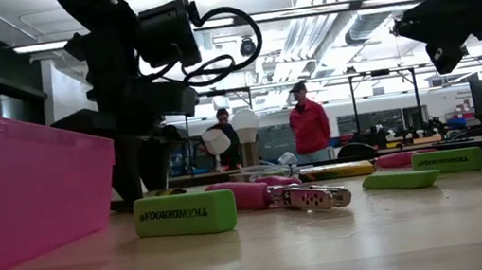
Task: Pick & Place School Supplies
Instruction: Put the bottom crayon box into the pink bin
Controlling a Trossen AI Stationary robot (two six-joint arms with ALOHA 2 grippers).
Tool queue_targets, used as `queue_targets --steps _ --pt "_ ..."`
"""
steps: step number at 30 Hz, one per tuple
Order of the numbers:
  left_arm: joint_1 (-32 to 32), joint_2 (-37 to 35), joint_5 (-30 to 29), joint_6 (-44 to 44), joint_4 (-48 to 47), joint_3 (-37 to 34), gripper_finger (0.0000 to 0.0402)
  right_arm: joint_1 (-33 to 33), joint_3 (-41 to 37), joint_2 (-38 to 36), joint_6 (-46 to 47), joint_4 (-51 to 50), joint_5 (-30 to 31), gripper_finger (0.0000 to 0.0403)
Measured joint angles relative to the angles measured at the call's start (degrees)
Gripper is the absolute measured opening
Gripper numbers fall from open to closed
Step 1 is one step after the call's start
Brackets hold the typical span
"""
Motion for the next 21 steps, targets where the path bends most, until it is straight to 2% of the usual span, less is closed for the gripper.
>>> queue_targets --steps 21 --pt "-0.04 -3.27 -1.82 0.90 -1.77 -0.17 0.0183 -0.01 0.01 0.00 0.00 0.00 -0.01 0.0101"
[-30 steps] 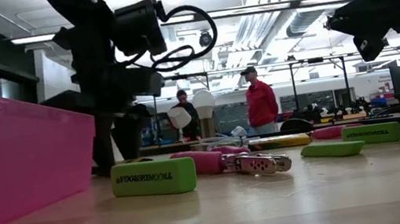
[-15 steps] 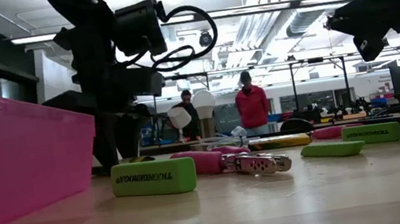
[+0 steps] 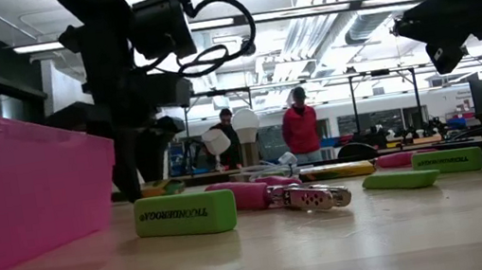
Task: Pick & Place School Supplies
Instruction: Put the bottom crayon box into the pink bin
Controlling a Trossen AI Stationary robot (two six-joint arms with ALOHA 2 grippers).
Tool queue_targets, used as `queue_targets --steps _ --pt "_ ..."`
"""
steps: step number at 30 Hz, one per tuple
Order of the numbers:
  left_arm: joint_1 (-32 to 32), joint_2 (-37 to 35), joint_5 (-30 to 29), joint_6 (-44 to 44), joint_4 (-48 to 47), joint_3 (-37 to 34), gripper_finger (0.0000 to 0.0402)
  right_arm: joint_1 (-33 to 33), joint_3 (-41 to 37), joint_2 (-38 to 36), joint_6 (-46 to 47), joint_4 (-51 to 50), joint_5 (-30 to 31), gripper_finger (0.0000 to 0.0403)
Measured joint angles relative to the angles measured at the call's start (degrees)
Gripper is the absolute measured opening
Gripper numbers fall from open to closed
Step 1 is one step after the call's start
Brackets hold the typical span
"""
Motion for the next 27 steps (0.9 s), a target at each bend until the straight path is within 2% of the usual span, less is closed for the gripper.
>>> queue_targets --steps 6,16,27 --pt "0.02 -2.56 -0.14 0.02 -0.94 0.11 0.0183 0.01 -0.01 0.02 0.00 -0.04 -0.01 0.0101" --pt "-0.74 -10.88 -1.19 -1.74 -5.01 0.16 0.0183 -0.01 -0.01 0.02 0.00 -0.02 -0.01 0.0101" --pt "-9.08 -17.33 -2.70 -10.24 -8.87 0.22 0.0183 0.00 0.01 0.02 0.00 -0.02 0.00 0.0101"
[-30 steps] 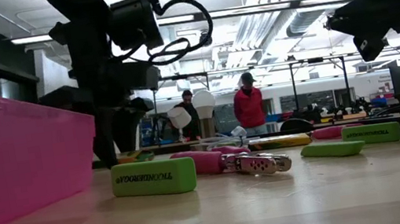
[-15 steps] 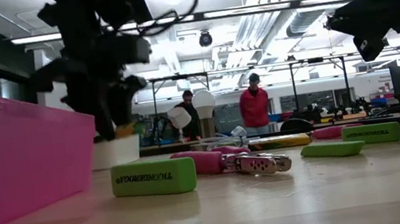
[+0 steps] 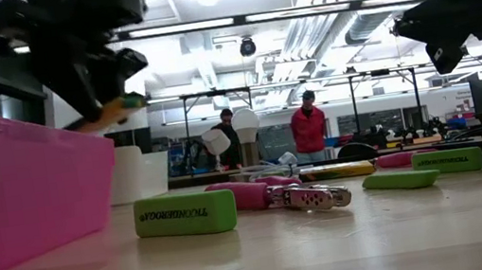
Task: Pick & Place School Supplies
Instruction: Put the bottom crayon box into the pink bin
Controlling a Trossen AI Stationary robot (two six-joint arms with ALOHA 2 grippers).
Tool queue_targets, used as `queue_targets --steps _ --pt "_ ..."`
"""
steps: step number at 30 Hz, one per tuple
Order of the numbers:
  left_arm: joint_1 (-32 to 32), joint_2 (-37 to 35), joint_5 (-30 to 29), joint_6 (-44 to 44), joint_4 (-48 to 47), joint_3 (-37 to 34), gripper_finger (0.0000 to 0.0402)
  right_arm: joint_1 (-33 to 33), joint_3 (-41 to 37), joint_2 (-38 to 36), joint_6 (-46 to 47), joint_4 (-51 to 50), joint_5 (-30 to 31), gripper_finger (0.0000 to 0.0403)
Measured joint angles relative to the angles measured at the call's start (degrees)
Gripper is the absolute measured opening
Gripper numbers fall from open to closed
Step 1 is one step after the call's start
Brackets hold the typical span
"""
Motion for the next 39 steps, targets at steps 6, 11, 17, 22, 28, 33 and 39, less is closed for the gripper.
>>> queue_targets --steps 6,11,17,22,28,33,39 --pt "-6.09 -1.13 -2.02 -8.53 -1.42 0.02 0.0183 0.01 -0.02 0.00 0.00 0.02 -0.01 0.0101" --pt "-11.63 -0.68 -4.50 -16.07 -2.47 0.04 0.0184 -0.01 0.01 0.00 0.00 0.00 0.01 0.0101" --pt "-17.24 0.96 -4.90 -25.28 -2.45 0.11 0.0184 0.00 -0.01 0.00 0.00 0.02 0.02 0.0101" --pt "-20.71 2.91 -4.92 -30.77 -1.96 0.11 0.0184 0.00 -0.01 -0.01 0.00 -0.03 0.00 0.0101" --pt "-22.81 6.67 -5.88 -31.37 -1.19 0.11 0.0184 -0.01 -0.01 -0.02 0.00 -0.03 0.00 0.0101" --pt "-22.86 9.94 -5.91 -31.34 1.28 0.11 0.0184 -0.01 -0.01 -0.02 0.00 -0.03 -0.01 0.0101" --pt "-22.86 12.84 -5.99 -29.84 3.05 0.09 0.0184 0.00 0.01 -0.02 0.00 -0.01 0.02 0.0101"
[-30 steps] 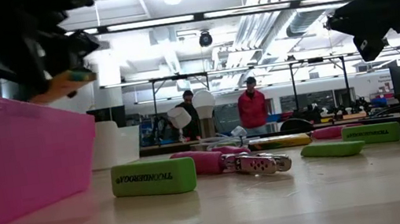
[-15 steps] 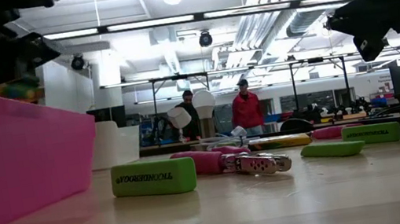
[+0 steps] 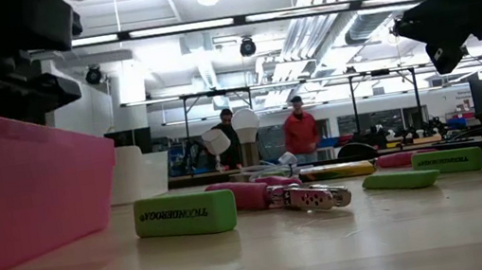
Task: Pick & Place School Supplies
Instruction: Put the bottom crayon box into the pink bin
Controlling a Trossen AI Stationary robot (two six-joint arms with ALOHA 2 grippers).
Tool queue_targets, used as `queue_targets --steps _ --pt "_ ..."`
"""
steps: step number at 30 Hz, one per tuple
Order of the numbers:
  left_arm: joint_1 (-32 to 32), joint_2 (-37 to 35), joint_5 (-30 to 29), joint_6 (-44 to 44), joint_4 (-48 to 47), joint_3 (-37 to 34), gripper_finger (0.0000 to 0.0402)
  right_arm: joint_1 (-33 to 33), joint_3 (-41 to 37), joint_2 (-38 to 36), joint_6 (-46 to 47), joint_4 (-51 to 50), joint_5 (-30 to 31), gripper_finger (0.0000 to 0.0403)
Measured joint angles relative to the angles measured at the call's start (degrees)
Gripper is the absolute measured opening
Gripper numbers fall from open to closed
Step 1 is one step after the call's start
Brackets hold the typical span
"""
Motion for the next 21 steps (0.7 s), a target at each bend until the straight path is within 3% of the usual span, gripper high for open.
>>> queue_targets --steps 21 --pt "2.00 0.61 0.20 3.73 1.05 -0.04 0.0184 -0.01 -0.02 0.00 0.00 0.02 0.00 0.0101"
